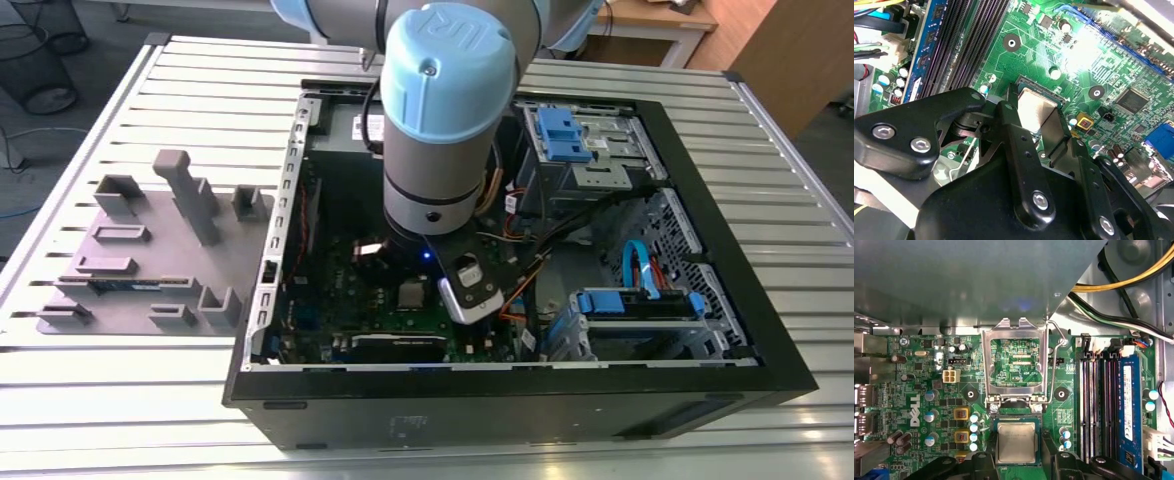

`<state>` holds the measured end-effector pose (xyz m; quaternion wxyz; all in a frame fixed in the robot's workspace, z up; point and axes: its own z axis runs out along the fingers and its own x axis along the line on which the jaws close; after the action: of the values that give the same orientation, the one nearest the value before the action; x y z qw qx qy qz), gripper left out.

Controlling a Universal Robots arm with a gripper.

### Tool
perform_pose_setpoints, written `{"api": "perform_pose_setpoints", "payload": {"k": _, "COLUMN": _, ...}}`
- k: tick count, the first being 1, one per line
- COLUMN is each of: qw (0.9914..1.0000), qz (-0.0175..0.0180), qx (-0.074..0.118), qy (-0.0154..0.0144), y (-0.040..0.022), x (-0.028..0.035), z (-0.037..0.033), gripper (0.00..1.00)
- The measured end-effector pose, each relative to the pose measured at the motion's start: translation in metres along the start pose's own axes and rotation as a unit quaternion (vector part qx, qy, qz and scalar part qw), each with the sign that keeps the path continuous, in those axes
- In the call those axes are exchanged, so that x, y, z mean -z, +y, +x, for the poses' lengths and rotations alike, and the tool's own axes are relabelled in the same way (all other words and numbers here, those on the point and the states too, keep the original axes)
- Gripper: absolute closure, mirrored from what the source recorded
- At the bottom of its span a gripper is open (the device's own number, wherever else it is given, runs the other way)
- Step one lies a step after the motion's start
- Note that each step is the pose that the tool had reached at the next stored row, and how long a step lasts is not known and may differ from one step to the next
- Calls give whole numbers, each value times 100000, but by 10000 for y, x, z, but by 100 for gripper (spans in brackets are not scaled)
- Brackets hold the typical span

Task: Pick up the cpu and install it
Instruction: 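Place the cpu into insertion slot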

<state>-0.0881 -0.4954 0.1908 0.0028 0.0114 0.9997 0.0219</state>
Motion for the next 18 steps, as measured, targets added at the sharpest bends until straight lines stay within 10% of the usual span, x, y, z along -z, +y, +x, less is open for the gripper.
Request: {"api": "perform_pose_setpoints", "payload": {"k": 18, "qw": 100000, "qz": -65, "qx": -4, "qy": 6, "y": -34, "x": 78, "z": -1, "gripper": 55}}
